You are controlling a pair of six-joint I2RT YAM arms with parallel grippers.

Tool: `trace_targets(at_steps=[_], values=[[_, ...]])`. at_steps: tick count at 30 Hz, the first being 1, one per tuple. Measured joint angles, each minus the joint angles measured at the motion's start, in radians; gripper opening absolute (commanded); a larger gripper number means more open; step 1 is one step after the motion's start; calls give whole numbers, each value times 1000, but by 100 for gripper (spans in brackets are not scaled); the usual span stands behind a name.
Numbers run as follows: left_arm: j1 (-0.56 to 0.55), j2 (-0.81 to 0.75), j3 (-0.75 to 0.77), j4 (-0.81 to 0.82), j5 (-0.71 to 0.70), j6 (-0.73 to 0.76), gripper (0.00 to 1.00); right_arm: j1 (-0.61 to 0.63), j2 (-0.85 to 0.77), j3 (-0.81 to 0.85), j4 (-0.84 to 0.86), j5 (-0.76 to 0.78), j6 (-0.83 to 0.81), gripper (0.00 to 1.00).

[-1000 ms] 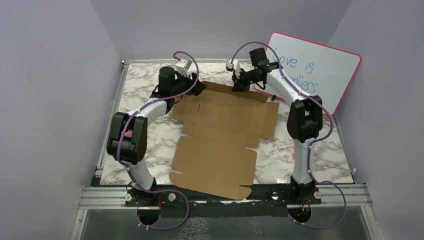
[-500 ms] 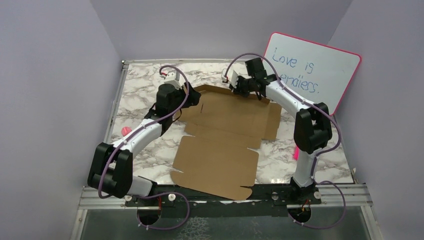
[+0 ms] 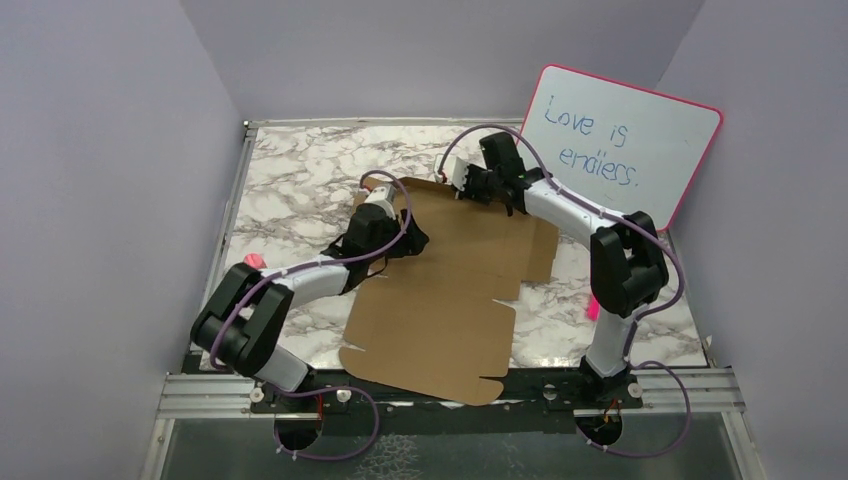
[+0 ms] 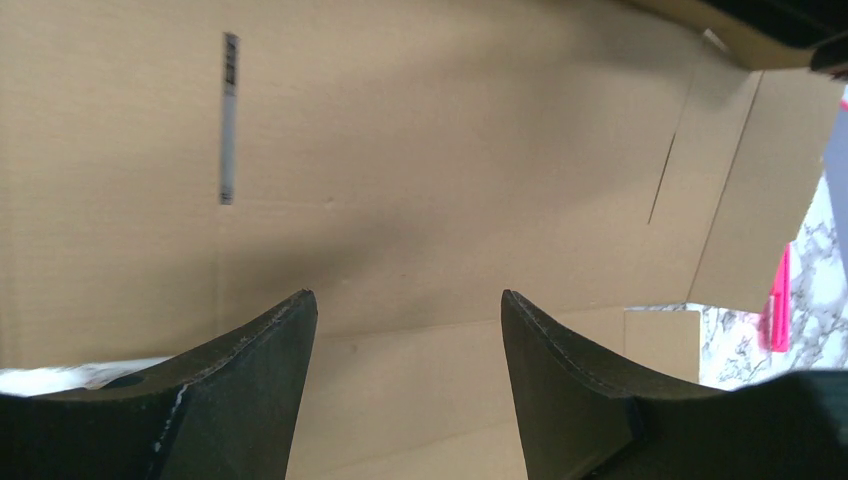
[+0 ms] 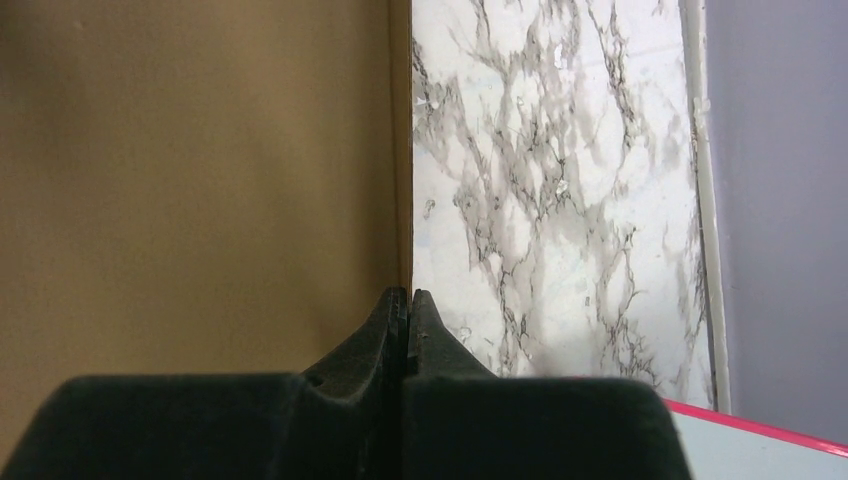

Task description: Fold the paper box

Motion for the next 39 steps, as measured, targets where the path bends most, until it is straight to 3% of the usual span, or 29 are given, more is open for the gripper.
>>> trace_targets(at_steps=[8, 18, 33, 39], values=[[-61, 169, 15, 75, -1, -20, 67, 19, -5, -32, 39, 40, -15, 1], [-67, 198, 45, 113, -2, -23, 70, 35, -36, -34, 43, 73, -38, 1], [-67, -102, -63, 17, -46, -16, 71, 56, -105, -32, 103, 175, -150, 1], [-67, -129, -117, -18, -55, -17, 71, 81, -148, -32, 147, 209, -193, 1]])
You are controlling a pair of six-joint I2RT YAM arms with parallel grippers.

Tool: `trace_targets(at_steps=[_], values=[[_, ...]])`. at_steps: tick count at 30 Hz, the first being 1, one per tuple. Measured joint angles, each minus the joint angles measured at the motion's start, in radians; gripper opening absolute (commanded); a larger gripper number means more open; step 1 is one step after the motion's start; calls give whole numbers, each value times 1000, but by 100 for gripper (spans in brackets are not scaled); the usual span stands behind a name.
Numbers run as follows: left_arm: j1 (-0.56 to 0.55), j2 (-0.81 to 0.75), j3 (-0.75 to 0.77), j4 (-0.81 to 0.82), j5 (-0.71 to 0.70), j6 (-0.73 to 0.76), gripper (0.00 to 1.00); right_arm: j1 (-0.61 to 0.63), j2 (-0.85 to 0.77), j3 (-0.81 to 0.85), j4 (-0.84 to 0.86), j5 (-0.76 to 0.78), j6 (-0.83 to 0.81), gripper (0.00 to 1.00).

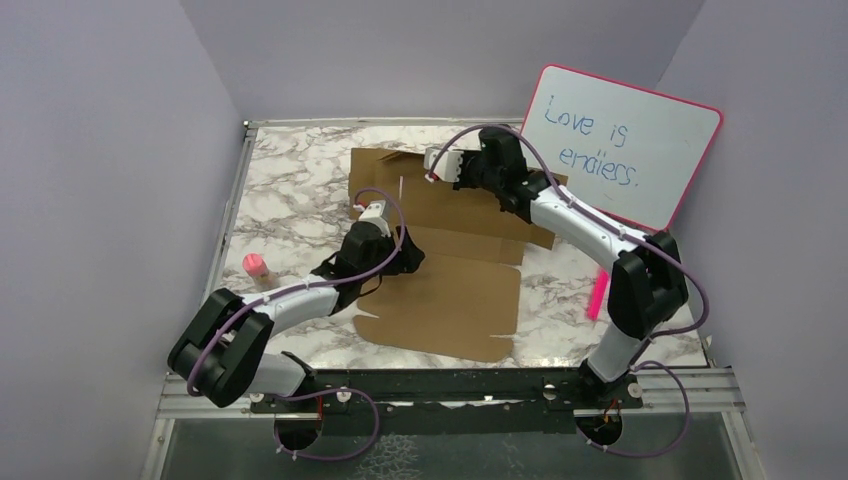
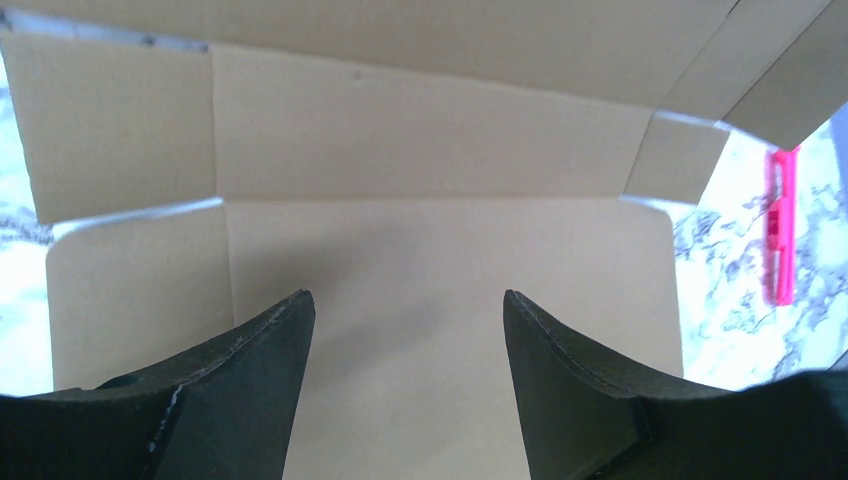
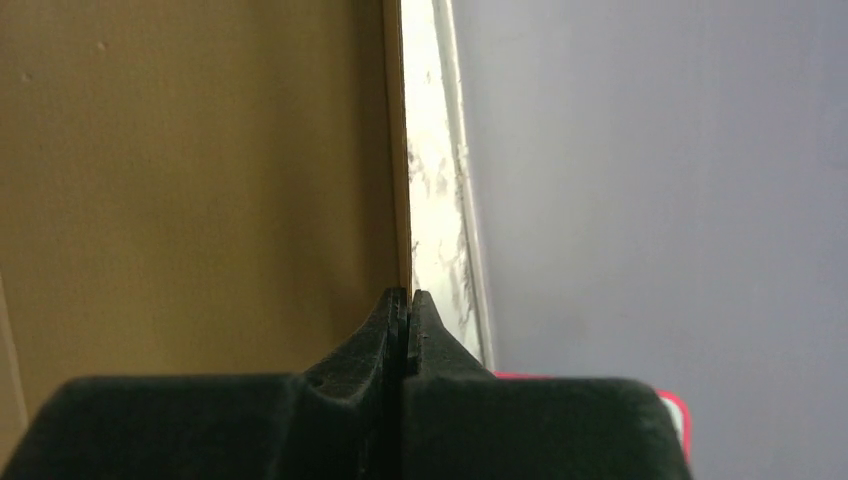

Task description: Fold the paper box

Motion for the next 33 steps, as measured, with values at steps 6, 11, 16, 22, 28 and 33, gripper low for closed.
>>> trace_targets(at_steps=[6, 11, 16, 22, 28, 33], values=[[0, 0, -56, -8, -15, -2, 71, 48, -31, -28, 39, 43, -36, 1], [0, 12, -86, 13, -27, -3, 71, 92, -85, -105, 72, 81, -52, 1], [0, 55, -89, 42, -27, -10, 71, 137, -120, -198, 129, 111, -55, 1], [0, 62, -105, 72, -28, -18, 71, 182, -129, -300, 185, 166, -47, 1], [0, 73, -117, 113, -32, -29, 70, 223, -145, -348, 245, 233, -42, 1], [0, 57, -130, 120, -33, -31, 71, 237, -149, -348, 283, 257, -54, 1]])
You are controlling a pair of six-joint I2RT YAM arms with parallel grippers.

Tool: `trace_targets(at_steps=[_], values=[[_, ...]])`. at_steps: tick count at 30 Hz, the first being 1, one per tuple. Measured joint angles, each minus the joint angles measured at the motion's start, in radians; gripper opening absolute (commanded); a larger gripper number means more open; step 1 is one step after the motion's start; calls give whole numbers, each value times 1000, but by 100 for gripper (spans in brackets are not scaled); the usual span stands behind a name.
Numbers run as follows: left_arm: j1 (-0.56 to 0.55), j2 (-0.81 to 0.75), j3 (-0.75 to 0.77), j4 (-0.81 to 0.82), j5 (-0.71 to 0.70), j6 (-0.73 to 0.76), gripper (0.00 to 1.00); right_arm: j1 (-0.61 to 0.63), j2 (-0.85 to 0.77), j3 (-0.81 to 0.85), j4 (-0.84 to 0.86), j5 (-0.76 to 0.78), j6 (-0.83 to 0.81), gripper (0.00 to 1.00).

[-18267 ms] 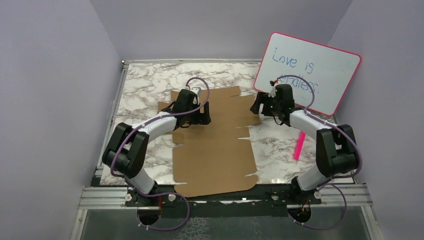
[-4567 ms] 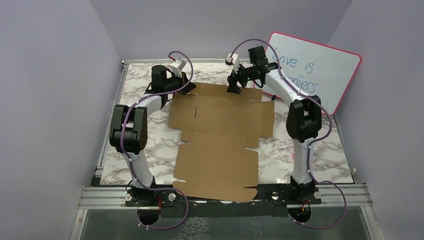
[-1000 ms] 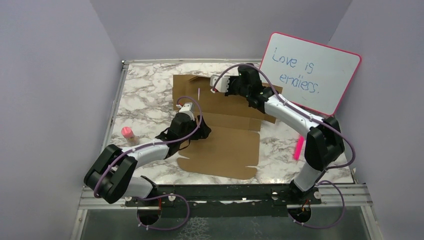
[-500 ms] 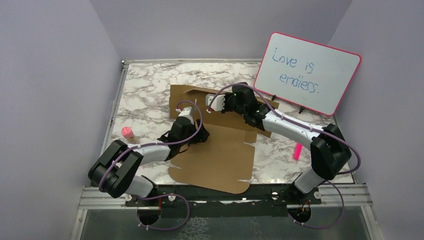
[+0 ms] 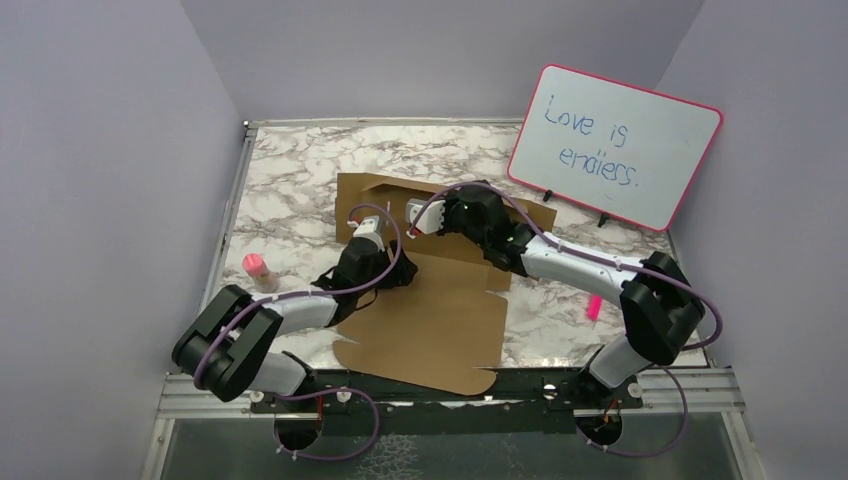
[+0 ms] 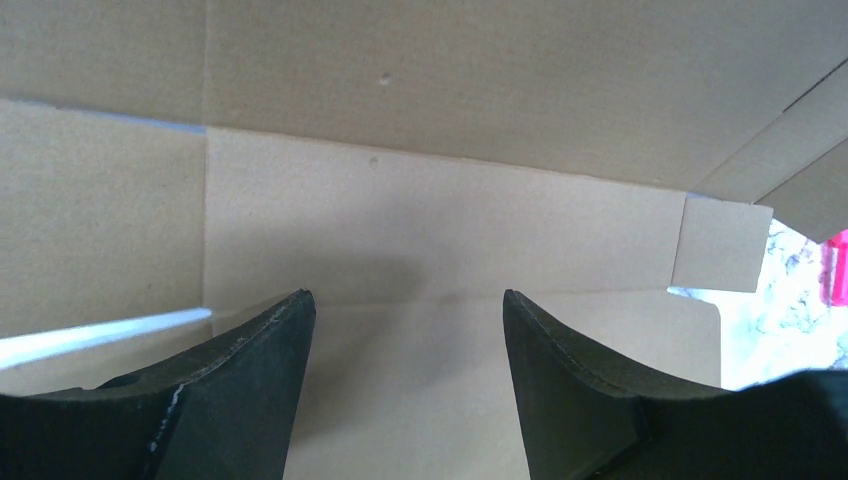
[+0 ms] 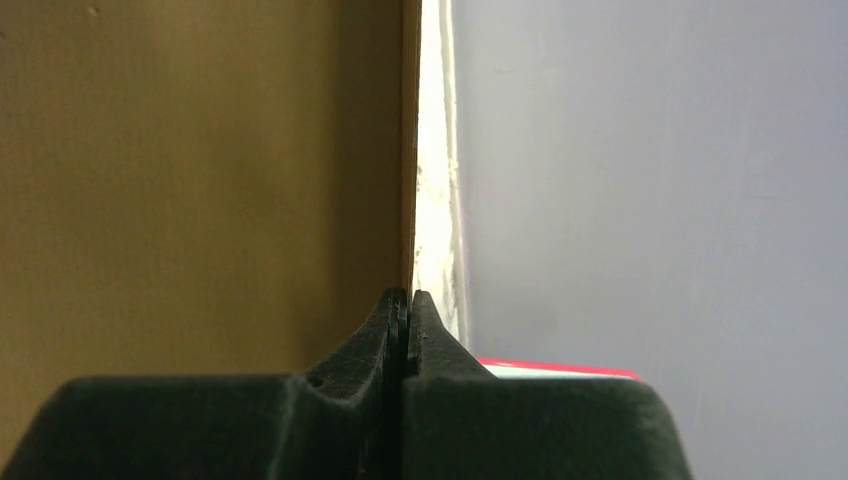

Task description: Fold the paper box

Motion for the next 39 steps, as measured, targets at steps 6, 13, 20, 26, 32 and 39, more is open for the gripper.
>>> trace_targets(at_steps=[6, 13, 20, 26, 32, 39], values=[[0, -117, -29, -40, -10, 4, 73, -2, 50, 48, 67, 37, -58, 1], [0, -141, -29, -62, -37, 18, 73, -9, 95, 107, 121, 39, -111, 1], [0, -10, -10, -16, -42, 18, 71, -9, 93, 99, 138, 31, -126, 1], [0, 48, 3, 57, -43, 18, 70, -9, 78, 31, 148, 27, -122, 1], [0, 72, 9, 87, -44, 17, 70, -9, 61, -24, 202, 28, -106, 1], [0, 77, 12, 92, -44, 18, 72, -9, 61, -49, 249, 29, -96, 1]])
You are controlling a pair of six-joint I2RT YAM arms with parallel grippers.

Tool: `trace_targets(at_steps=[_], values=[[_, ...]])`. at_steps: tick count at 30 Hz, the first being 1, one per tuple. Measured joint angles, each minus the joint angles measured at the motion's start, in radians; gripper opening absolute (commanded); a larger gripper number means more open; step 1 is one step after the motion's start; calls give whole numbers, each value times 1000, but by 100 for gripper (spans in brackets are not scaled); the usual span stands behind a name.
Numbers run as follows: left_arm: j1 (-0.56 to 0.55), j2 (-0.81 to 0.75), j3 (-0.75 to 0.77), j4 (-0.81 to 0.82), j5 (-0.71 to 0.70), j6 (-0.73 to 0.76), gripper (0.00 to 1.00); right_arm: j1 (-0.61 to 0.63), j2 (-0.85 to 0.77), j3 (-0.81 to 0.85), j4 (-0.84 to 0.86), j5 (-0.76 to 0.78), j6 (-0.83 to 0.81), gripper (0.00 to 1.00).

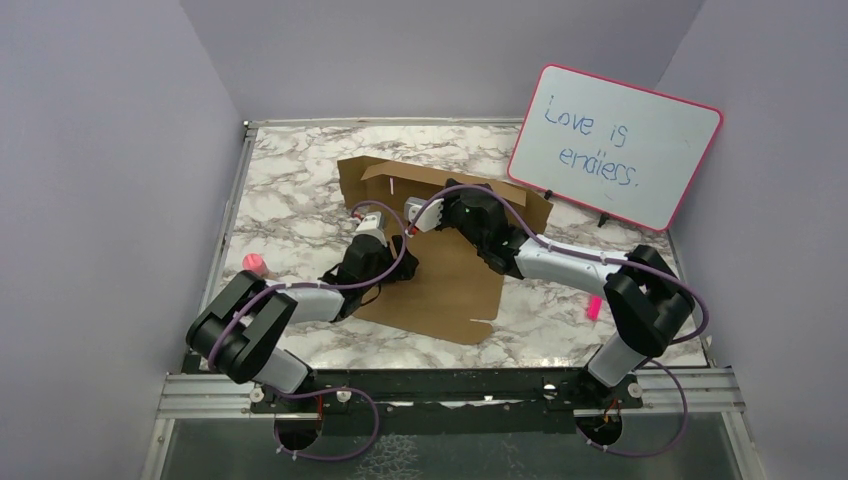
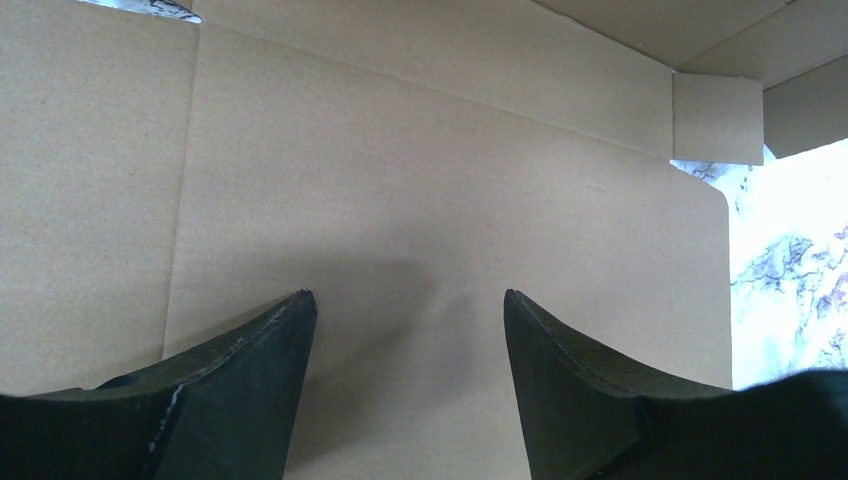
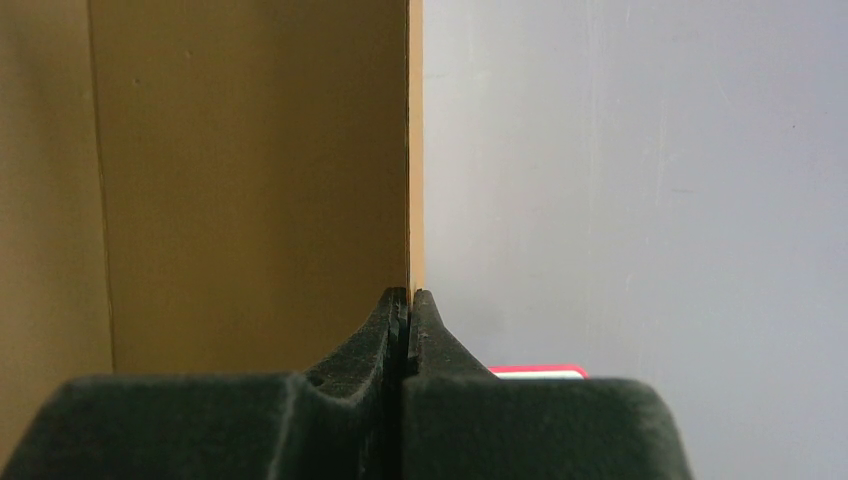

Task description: Fold the paper box

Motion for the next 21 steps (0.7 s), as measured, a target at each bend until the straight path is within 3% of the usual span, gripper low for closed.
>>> trace_targets(at_steps=[7, 14, 21], values=[[32, -48, 0, -39, 9, 5, 76, 0, 0, 0, 2, 1, 3, 1], [178, -169, -2, -55, 28, -13, 77, 0, 0, 0, 2, 1, 3, 1], [314, -179, -4, -56, 49, -80, 75, 0, 0, 1, 2, 0, 3, 1]])
